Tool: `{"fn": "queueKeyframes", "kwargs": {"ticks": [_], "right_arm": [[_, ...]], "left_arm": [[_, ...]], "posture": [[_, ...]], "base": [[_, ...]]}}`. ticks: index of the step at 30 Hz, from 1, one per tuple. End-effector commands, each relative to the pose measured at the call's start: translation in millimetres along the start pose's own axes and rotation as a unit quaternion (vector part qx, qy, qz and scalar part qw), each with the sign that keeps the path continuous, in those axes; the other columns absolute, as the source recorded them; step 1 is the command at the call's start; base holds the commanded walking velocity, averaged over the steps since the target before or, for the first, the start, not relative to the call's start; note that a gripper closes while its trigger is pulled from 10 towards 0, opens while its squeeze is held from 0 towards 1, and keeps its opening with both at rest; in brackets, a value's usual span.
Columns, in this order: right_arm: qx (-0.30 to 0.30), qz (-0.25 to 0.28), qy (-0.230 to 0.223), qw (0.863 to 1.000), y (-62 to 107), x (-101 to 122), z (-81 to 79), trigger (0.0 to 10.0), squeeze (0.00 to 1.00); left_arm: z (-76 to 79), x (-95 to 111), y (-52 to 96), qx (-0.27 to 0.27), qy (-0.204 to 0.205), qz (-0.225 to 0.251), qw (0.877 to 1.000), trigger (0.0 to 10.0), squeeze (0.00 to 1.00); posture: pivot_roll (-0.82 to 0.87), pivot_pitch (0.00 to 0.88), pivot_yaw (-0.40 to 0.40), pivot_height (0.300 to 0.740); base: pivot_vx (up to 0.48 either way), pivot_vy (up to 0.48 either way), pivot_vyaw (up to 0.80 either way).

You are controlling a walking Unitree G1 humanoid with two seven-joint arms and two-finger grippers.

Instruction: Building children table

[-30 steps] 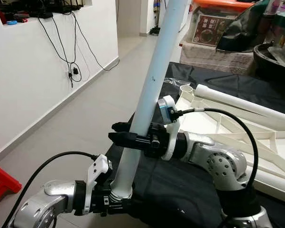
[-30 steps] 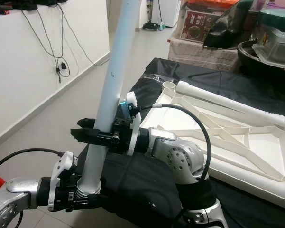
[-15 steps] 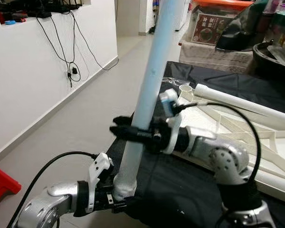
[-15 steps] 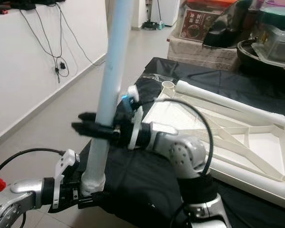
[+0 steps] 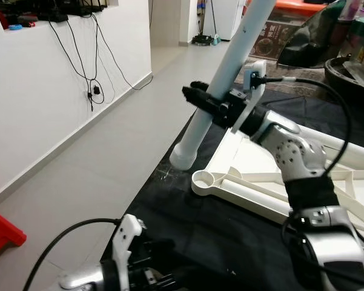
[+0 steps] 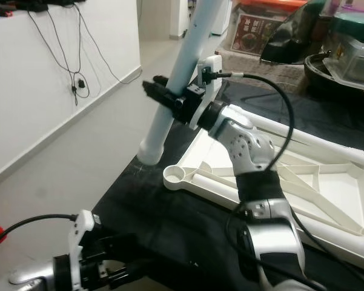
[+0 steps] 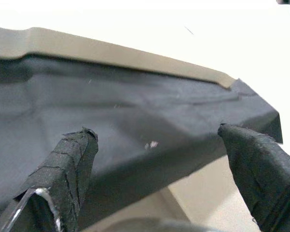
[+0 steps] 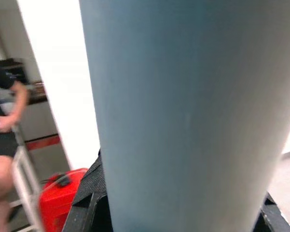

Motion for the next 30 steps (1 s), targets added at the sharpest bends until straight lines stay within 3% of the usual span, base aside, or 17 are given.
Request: {"fn": "queueKeyframes", "kwargs": {"ticks": [1,2,15,19,24,30], "right_arm": [[-0.009,0.000,0.019,1.000,-5.5,0.5,2.1,0.0,0.00],[-0.013,-0.017,0.042,0.999,-8.1,-7.4,4.5,0.0,0.00],[0.003,-0.040,0.057,0.998,-4.2,-17.0,6.7,0.0,0.00],[0.012,-0.051,0.060,0.997,13.1,-7.6,28.8,0.0,0.00],[0.010,-0.053,0.056,0.997,22.6,-1.8,39.8,0.0,0.00],[0.035,-0.044,0.031,0.998,27.4,-1.6,40.5,0.0,0.00]], "left_arm": [[6.0,2.7,-2.0,0.019,-0.024,0.011,0.999,10.0,0.00],[17.3,7.8,-5.5,0.036,-0.046,0.036,0.998,10.0,0.00],[35.3,2.8,-5.1,0.033,-0.055,0.034,0.997,10.0,0.00],[50.9,-7.2,2.8,0.022,-0.043,0.012,0.999,10.0,0.00],[54.1,-8.7,5.3,0.022,-0.041,0.008,0.999,10.0,0.00],[54.7,-9.1,3.3,0.030,-0.043,0.009,0.999,10.0,0.00]], "posture": [[0.09,0.099,-0.062,0.740],[0.10,0.127,-0.060,0.740],[0.10,0.190,-0.055,0.740],[0.11,0.251,-0.044,0.740],[0.12,0.253,-0.045,0.740],[0.12,0.257,-0.047,0.740]], "base": [[0.000,0.000,0.00],[0.000,0.000,0.00],[0.000,0.000,0.00],[0.000,0.000,0.00],[0.000,0.000,0.00],[0.000,0.000,0.00]]}}
Point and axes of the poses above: a point about 5 cm out from each wrist's last joint towards the gripper, its own y axis pointing back from the gripper into the wrist, its own x axis along the axis of the wrist's last joint, z = x × y, the point moved 3 cm from there along -y, pointing out of the wrist towards the gripper, and after that the axes turned 12 degrees about y, right-handed, at the moved point
